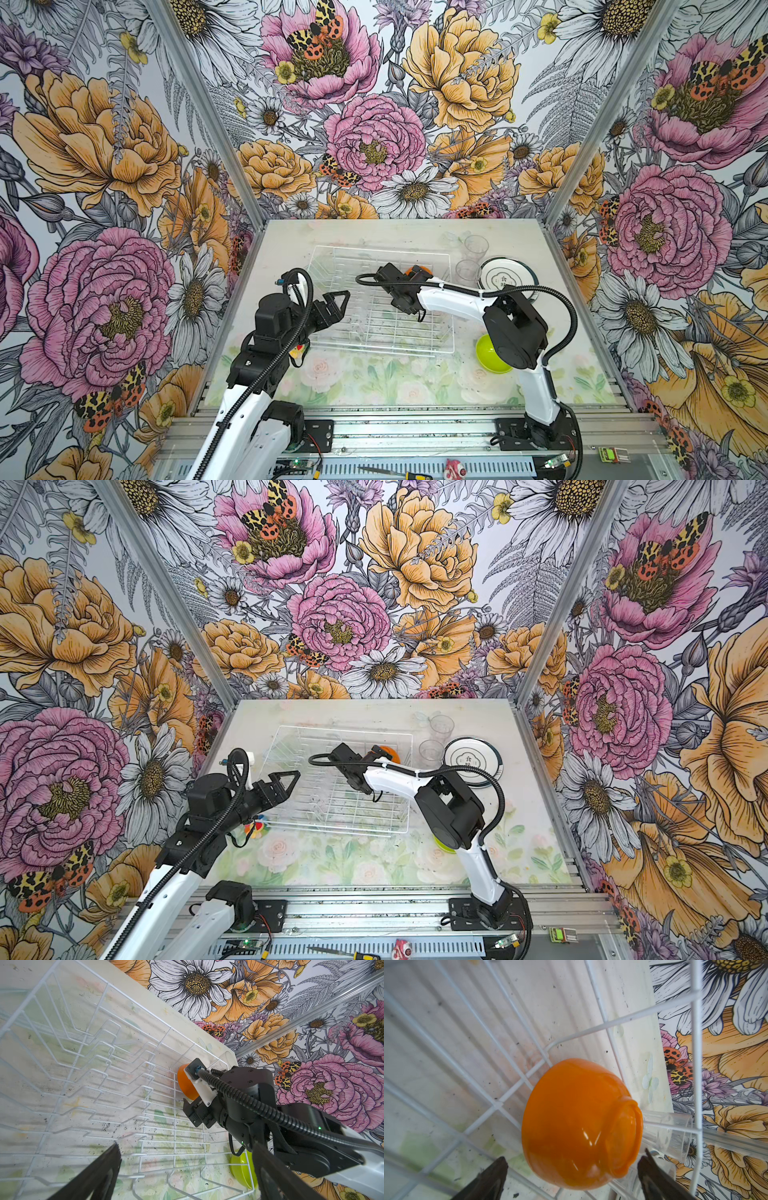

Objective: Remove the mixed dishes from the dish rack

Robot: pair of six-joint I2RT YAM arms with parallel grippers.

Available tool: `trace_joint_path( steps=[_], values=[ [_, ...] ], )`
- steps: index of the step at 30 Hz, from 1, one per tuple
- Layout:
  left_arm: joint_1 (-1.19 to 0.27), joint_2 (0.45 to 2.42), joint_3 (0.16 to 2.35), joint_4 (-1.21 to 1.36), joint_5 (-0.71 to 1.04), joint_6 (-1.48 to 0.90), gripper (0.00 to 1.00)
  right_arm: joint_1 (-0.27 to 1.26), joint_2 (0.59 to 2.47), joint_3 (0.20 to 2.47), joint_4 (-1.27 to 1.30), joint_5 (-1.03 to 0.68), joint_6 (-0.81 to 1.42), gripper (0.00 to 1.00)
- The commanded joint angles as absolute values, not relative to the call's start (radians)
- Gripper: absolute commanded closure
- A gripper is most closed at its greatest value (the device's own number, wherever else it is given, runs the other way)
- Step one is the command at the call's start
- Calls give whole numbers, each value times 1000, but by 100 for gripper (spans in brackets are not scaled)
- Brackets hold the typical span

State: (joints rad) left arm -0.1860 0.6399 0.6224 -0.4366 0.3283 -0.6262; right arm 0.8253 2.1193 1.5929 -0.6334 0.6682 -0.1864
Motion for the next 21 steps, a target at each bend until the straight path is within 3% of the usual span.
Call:
trace_joint_path(
  steps=[1, 21],
  values=[
    [-173, 646, 609, -410, 350, -618, 1, 810, 2173, 1615, -619, 724, -220, 1],
    [-166, 657, 600, -406, 349, -621, 1, 760, 2141, 1583, -486, 836, -244, 3]
  ],
)
